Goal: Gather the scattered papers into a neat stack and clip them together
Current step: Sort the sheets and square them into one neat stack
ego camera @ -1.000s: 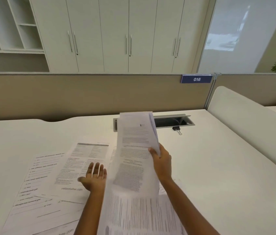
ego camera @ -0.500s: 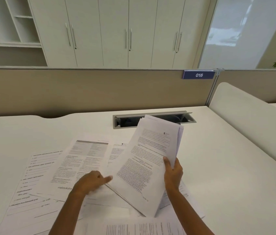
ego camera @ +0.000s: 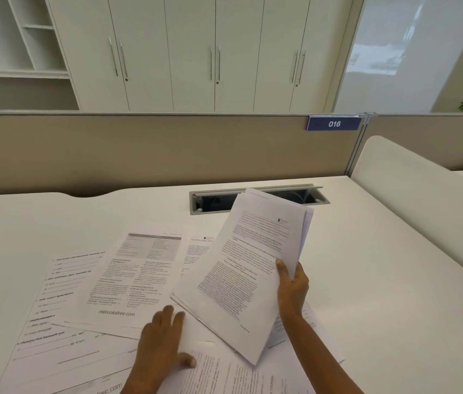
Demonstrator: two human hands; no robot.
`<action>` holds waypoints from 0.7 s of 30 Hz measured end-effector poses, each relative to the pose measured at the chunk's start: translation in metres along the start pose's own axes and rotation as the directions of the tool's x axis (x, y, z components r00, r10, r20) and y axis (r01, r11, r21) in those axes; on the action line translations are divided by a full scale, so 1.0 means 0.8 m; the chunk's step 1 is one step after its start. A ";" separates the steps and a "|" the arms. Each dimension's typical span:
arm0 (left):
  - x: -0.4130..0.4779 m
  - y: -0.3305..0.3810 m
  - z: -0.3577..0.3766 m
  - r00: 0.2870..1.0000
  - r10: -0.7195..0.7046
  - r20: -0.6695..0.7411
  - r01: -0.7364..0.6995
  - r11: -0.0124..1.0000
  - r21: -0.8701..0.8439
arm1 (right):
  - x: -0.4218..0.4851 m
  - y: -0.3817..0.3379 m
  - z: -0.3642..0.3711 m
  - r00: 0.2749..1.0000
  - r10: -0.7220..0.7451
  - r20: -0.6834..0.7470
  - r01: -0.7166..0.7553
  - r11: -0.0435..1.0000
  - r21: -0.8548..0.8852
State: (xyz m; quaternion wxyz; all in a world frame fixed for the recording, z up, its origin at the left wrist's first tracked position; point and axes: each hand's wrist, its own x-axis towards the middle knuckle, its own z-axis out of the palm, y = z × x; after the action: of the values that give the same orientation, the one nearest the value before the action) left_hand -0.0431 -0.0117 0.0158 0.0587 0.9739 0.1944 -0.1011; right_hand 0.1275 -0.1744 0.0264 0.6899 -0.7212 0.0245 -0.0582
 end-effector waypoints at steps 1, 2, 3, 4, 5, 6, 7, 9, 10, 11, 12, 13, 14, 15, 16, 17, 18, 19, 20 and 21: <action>0.000 -0.001 -0.002 0.999 0.007 -0.052 -0.007 1.000 0.000 | 0.000 -0.001 -0.001 1.000 0.000 -0.003 0.000 1.000 -0.001; -0.001 -0.003 -0.003 0.997 0.017 -0.081 -0.017 1.000 -0.001 | 0.001 -0.001 -0.002 1.000 -0.001 -0.007 0.001 1.000 -0.002; -0.001 -0.003 -0.002 0.996 0.023 -0.089 -0.024 1.000 -0.013 | 0.001 -0.002 -0.003 1.000 -0.004 -0.011 0.004 1.000 -0.001; -0.001 -0.005 0.000 0.996 0.028 -0.079 -0.031 0.999 -0.041 | 0.002 -0.003 -0.005 1.000 -0.006 -0.011 0.006 1.000 0.001; -0.001 -0.007 0.001 0.998 0.037 -0.057 -0.041 0.996 -0.073 | 0.002 -0.003 -0.006 1.000 -0.005 -0.008 0.005 1.000 0.003; -0.003 -0.009 0.002 0.999 0.047 -0.018 -0.048 0.993 -0.106 | 0.003 -0.003 -0.008 1.000 -0.003 -0.007 0.003 1.000 0.003; -0.004 -0.010 0.002 0.998 0.053 0.020 -0.050 0.991 -0.127 | 0.003 -0.003 -0.009 1.000 0.000 -0.011 0.000 1.000 0.006; -0.007 -0.010 -0.003 0.997 0.053 0.056 -0.045 0.989 -0.139 | 0.004 -0.003 -0.010 1.000 0.010 -0.023 -0.009 1.000 0.017; -0.007 -0.009 -0.006 0.997 0.053 0.055 -0.045 0.990 -0.130 | 0.004 -0.002 -0.011 1.000 0.015 -0.025 -0.014 1.000 0.018; -0.006 -0.007 -0.009 0.997 0.052 0.055 -0.045 0.992 -0.118 | 0.004 -0.002 -0.012 1.000 0.019 -0.024 -0.018 1.000 0.018; -0.005 -0.005 -0.012 0.997 0.051 0.059 -0.045 0.994 -0.102 | 0.004 -0.002 -0.012 0.999 0.022 -0.023 -0.021 1.000 0.019; -0.005 -0.003 -0.015 0.997 0.047 0.067 -0.040 0.995 -0.097 | 0.003 -0.002 -0.013 0.999 0.023 -0.024 -0.023 1.000 0.022; -0.004 -0.002 -0.016 0.996 0.040 0.078 -0.032 0.995 -0.098 | 0.003 -0.002 -0.013 0.999 0.026 -0.024 -0.025 0.999 0.025; -0.004 -0.001 -0.016 0.995 0.033 0.092 -0.023 0.994 -0.106 | 0.003 -0.002 -0.014 0.999 0.029 -0.023 -0.028 0.999 0.030; -0.004 -0.001 -0.016 0.995 0.028 0.100 -0.016 0.993 -0.119 | 0.002 -0.002 -0.014 0.999 0.032 -0.020 -0.032 0.999 0.034; -0.004 -0.001 -0.016 0.995 0.022 0.101 -0.009 0.991 -0.134 | 0.002 -0.003 -0.014 0.999 0.036 -0.017 -0.036 0.999 0.041; -0.003 -0.001 -0.016 0.995 0.020 0.096 -0.006 0.989 -0.148 | 0.003 -0.003 -0.014 0.999 0.041 -0.016 -0.040 0.998 0.048; -0.003 -0.002 -0.013 0.996 0.022 0.086 -0.008 0.988 -0.157 | 0.002 -0.004 -0.014 0.999 0.047 -0.016 -0.046 0.997 0.056; -0.001 -0.003 -0.011 0.997 0.030 0.064 -0.019 0.987 -0.159 | 0.002 -0.005 -0.014 0.999 0.052 -0.018 -0.051 0.997 0.063; 0.000 -0.004 -0.010 0.999 0.034 0.039 -0.028 0.986 -0.162 | 0.002 -0.005 -0.014 0.998 0.054 -0.018 -0.053 0.996 0.067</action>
State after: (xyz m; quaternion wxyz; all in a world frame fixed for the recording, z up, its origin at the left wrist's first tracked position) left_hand -0.0431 -0.0080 0.0233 0.1430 0.9665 0.1855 -0.1047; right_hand 0.1277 -0.1857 0.0309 0.7146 -0.6962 0.0488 -0.0475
